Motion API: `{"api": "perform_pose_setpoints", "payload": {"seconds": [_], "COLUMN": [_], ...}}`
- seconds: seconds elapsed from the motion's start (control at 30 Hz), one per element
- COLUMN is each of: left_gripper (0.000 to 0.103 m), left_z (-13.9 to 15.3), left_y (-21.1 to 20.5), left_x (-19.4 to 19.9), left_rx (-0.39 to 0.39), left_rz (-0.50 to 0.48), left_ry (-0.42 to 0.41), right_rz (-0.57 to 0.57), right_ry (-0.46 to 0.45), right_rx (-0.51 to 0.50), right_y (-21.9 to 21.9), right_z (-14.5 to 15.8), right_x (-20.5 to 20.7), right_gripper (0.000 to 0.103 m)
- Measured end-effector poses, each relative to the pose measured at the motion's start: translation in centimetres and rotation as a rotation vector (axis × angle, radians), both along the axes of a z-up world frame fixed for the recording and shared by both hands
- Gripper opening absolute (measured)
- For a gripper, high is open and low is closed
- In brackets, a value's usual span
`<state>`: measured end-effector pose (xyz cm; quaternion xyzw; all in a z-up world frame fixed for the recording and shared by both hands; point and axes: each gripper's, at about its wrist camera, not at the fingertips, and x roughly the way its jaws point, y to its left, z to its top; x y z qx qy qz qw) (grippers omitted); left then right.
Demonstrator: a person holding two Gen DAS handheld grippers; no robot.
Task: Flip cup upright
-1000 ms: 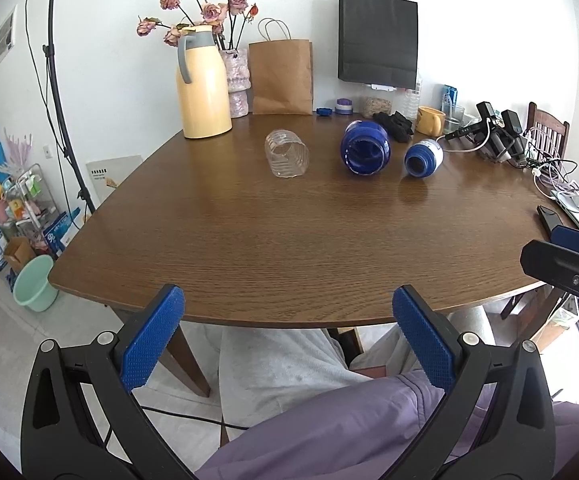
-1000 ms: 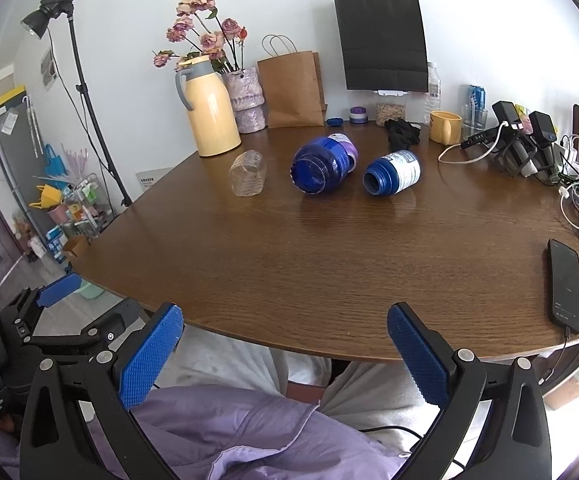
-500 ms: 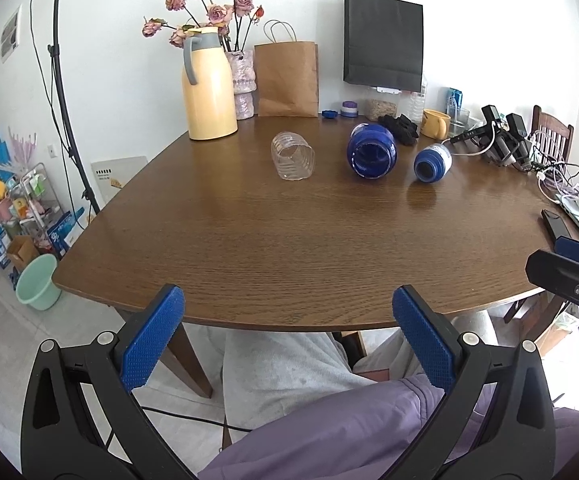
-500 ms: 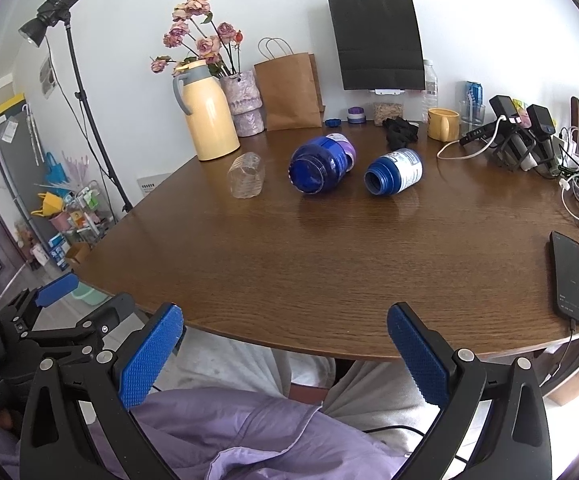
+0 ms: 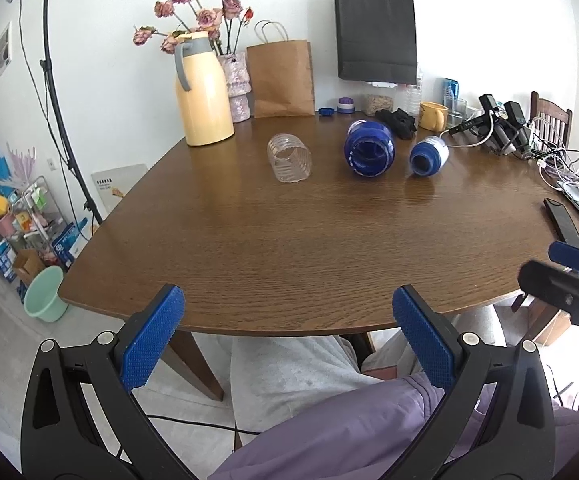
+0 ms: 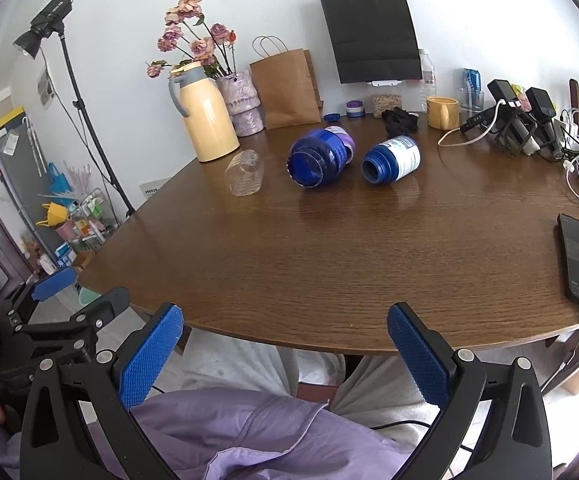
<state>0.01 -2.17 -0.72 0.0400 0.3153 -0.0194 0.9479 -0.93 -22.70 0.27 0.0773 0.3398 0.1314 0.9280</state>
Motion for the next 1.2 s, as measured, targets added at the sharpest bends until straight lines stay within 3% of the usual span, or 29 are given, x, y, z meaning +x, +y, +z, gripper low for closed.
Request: {"api": "perform_pose_setpoints", "payload": {"seconds": [0.63, 1.2], "left_gripper": [0.103, 0.103], "left_z": [0.2, -0.5], "left_y": [0.8, -0.5], "left_x": [0.6, 2.6], "left_rx": [-0.016, -0.018], "left_rz": [0.034, -0.015], "left_ry": [0.008, 0.057], "right_rz": [0.02, 0.067], "right_ry": [-0.007, 0.013], "right_rx": [-0.019, -0.007], "right_y": [0.7, 0.3], "right_z": [0.3, -0.5], "right_x": [0.0, 1.6], "right_gripper": [0.103, 0.103]}}
